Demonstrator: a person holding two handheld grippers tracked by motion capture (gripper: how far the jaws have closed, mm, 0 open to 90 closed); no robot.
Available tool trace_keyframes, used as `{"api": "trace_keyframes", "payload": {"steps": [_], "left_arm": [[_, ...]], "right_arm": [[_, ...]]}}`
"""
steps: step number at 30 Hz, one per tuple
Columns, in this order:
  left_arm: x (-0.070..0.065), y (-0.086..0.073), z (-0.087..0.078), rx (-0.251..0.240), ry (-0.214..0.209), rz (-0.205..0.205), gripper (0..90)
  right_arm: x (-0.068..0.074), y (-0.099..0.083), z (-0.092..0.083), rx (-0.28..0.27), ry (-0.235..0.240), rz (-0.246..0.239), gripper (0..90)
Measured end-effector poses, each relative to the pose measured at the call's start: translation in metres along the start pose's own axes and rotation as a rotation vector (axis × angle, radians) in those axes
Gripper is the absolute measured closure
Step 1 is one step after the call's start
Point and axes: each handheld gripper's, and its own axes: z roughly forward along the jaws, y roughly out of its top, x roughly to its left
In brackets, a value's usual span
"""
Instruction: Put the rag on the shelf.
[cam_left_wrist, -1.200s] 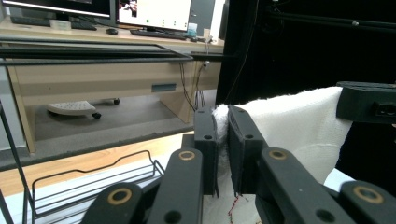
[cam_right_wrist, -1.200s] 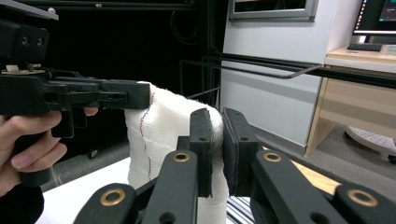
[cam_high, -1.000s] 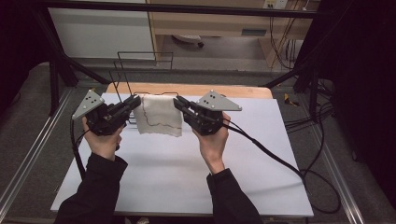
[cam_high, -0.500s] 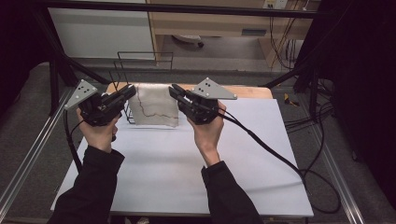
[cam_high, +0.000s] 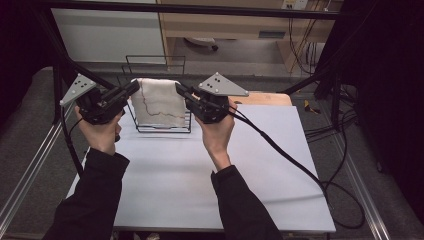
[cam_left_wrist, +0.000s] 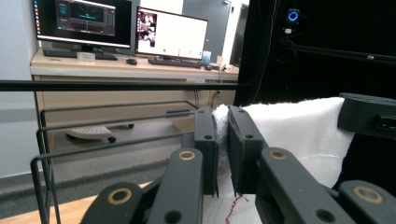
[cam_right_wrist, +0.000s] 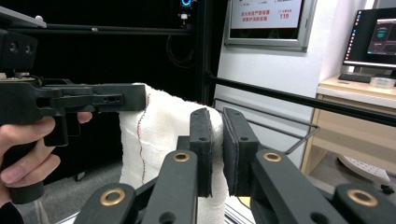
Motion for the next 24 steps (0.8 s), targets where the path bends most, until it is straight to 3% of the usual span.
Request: {"api": "trace_keyframes", "payload": {"steps": [24], "left_arm": [[0.016, 0.04, 0.01, -0.062, 0.033, 0.01, 82.6]], "right_arm": [[-0.005, 0.037, 0.028, -0.035, -0.011, -0.011, 83.3]]}}
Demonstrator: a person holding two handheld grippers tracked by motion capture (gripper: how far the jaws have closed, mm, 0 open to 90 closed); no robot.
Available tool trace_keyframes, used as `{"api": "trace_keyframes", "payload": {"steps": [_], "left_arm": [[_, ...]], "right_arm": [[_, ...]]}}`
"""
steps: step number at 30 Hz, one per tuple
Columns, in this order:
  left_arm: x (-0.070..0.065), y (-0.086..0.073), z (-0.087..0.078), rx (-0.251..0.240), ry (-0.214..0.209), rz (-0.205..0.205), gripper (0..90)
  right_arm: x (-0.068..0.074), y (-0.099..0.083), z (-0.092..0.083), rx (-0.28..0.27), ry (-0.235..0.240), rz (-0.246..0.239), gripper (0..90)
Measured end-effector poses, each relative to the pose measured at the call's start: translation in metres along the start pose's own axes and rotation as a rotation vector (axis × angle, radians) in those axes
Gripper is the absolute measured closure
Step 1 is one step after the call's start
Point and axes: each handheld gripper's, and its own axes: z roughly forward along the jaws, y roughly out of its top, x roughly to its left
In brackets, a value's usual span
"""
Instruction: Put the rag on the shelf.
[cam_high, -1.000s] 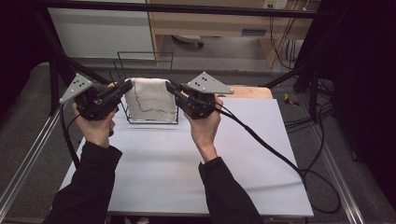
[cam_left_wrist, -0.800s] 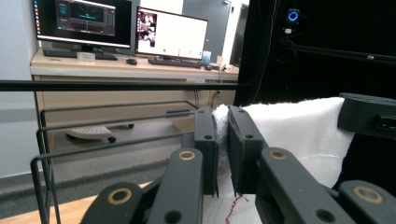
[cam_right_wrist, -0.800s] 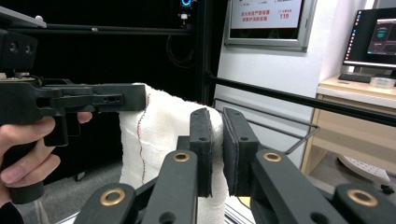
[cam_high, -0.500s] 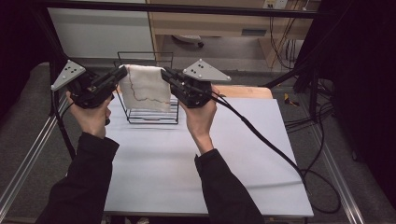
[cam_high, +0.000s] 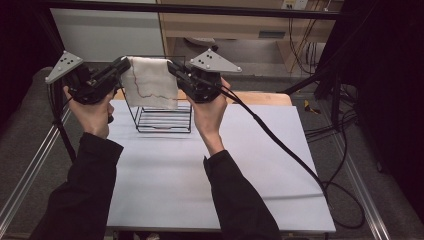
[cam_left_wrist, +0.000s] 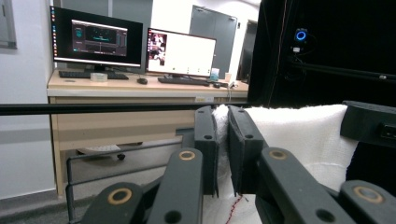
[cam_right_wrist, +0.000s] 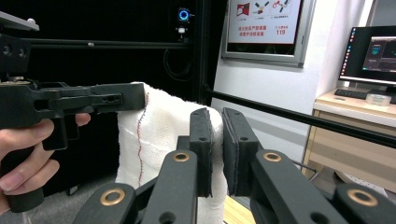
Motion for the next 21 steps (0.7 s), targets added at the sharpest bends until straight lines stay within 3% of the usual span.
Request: {"api": "trace_keyframes", "payload": {"steps": [21], "left_arm": [[0.017, 0.025, 0.019, -0.017, 0.026, -0.001, 82.7]], "right_arm": [[-0.014, 0.027, 0.03, -0.009, -0.014, -0.01, 83.3]]}}
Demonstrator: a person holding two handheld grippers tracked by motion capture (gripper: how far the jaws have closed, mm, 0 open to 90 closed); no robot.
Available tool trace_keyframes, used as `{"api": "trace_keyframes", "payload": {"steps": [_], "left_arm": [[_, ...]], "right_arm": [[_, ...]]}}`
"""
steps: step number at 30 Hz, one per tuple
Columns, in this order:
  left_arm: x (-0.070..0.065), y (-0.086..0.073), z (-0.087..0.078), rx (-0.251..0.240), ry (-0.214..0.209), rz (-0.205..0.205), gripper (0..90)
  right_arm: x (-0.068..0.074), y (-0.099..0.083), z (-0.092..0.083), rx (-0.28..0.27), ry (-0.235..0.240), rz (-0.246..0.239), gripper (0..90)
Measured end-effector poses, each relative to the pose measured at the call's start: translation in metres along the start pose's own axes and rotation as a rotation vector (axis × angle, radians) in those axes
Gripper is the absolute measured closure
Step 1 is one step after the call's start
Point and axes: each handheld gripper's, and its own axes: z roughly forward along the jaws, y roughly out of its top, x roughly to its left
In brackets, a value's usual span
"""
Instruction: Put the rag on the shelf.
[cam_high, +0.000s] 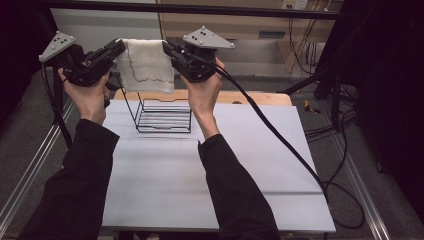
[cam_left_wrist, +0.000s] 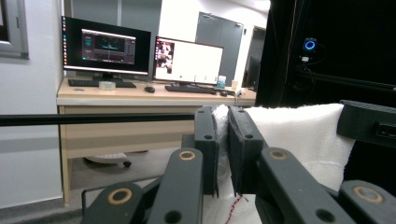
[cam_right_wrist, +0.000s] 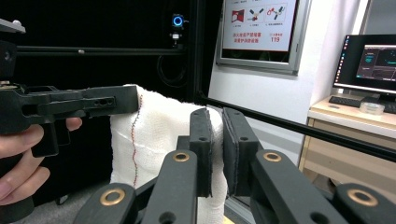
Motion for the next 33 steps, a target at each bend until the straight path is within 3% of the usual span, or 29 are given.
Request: {"api": "trace_keyframes", "payload": {"steps": [15, 20, 26, 33], "left_arm": [[0.01, 0.016, 0.025, 0.007, 0.028, 0.005, 82.6], [0.017, 0.018, 0.033, 0.013, 0.024, -0.008, 82.7], [0.02, 0.018, 0.049, 0.028, 0.034, 0.007, 82.6], [0.025, 0.015, 0.062, 0.044, 0.047, -0.001, 82.7]], "right_arm": [[-0.014, 0.011, 0.019, -0.007, -0.021, 0.004, 83.3], [-0.02, 0.011, 0.027, -0.004, -0.028, 0.005, 83.2], [-0.032, 0.008, 0.037, 0.008, -0.042, 0.03, 83.3], [-0.041, 0.007, 0.048, 0.025, -0.058, 0.019, 83.3]]}}
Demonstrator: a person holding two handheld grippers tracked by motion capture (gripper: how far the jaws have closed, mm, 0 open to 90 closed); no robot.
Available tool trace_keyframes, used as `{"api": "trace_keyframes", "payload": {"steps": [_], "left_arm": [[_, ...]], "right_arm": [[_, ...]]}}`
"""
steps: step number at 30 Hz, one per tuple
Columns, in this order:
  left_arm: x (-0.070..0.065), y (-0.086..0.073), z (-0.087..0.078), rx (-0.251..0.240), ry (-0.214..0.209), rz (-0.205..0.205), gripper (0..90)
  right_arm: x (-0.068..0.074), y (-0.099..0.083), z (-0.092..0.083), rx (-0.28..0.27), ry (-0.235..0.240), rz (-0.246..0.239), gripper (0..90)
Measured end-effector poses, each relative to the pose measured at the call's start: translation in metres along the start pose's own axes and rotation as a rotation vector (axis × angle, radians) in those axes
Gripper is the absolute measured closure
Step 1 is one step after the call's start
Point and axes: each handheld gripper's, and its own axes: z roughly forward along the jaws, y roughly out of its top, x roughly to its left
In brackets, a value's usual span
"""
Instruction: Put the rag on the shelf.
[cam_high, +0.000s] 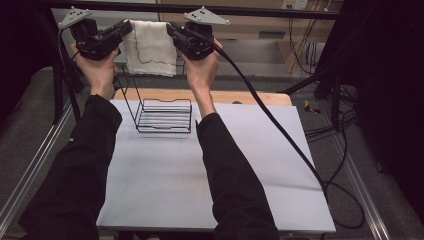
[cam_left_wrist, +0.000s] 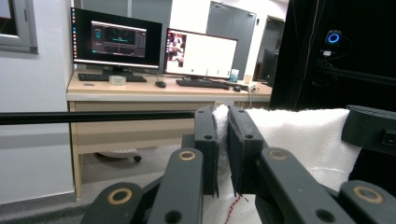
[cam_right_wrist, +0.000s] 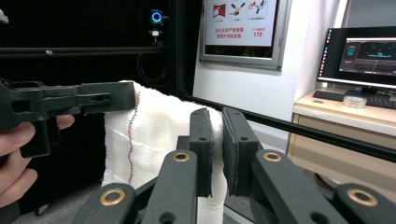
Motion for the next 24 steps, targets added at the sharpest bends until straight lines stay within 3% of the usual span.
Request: {"api": "trace_keyframes", "payload": {"steps": [10, 14, 24], "left_arm": [[0.011, -0.012, 0.007, 0.029, 0.011, 0.004, 82.6], [0.016, -0.016, 0.007, 0.041, 0.014, 0.003, 82.6], [0.022, -0.031, 0.002, 0.073, 0.008, 0.003, 82.6]], "right_arm": [[-0.007, -0.008, 0.014, 0.028, -0.007, 0.02, 83.2], [-0.007, -0.013, 0.02, 0.045, -0.006, 0.005, 83.1], [-0.001, -0.025, 0.022, 0.087, -0.001, 0.004, 83.1]]}}
